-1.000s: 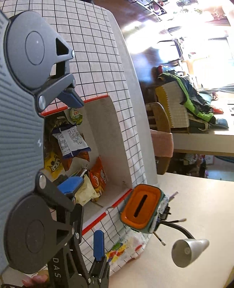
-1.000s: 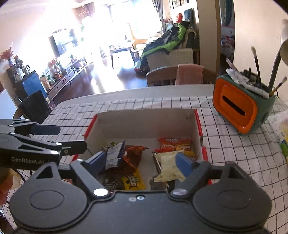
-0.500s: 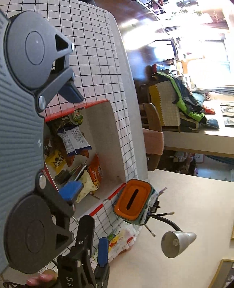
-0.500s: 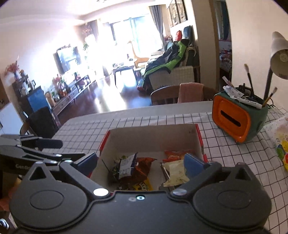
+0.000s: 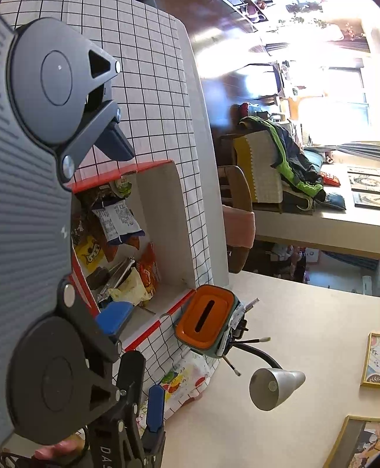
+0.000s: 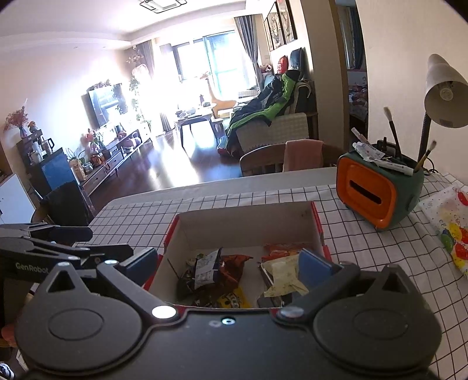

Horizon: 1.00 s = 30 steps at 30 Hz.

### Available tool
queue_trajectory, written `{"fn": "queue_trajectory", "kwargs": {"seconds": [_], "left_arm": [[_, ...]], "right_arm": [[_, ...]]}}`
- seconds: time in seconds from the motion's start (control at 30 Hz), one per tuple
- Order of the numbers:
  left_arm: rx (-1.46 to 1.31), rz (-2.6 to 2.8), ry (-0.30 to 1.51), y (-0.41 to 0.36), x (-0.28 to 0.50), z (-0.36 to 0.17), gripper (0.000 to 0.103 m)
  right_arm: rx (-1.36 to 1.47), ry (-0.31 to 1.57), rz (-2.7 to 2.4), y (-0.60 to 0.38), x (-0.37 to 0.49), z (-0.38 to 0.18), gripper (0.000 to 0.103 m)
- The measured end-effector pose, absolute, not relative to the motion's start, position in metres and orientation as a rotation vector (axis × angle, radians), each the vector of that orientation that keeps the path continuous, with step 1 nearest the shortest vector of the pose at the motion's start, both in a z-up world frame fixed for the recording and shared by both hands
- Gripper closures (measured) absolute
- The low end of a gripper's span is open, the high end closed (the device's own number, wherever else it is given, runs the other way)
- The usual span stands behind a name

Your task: Organize snacks

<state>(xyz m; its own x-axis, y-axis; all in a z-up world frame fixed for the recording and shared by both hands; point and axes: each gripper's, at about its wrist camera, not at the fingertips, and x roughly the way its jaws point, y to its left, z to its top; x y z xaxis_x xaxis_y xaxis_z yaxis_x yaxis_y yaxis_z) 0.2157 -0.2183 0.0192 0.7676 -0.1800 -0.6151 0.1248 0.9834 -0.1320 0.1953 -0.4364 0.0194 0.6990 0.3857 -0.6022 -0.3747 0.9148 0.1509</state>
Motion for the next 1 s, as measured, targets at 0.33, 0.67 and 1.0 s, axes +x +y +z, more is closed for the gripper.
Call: {"fn": "queue_trajectory", "kwargs": {"seconds": [0.33, 0.67, 1.0], "left_arm": [[-0.094, -0.158, 0.683, -0.2200, 0.2118, 0.0160, 0.000], [-0.090, -0.139, 0.678, -0.2218, 0.2110, 0.0156, 0.000], [-0.091, -0.143, 0.693, -0.2232, 0.2133, 0.0152, 0.000]], "right_arm": [[0.018, 0.670, 0.435, -0.4382, 0.1936, 0.0182, 0.000], [0.032, 0.664, 0.428, -0.4411, 0.1919, 0.0170, 0.000], [0.014, 0.662, 0.423, -0.4389, 0.1911, 0.0169, 0.000]]}}
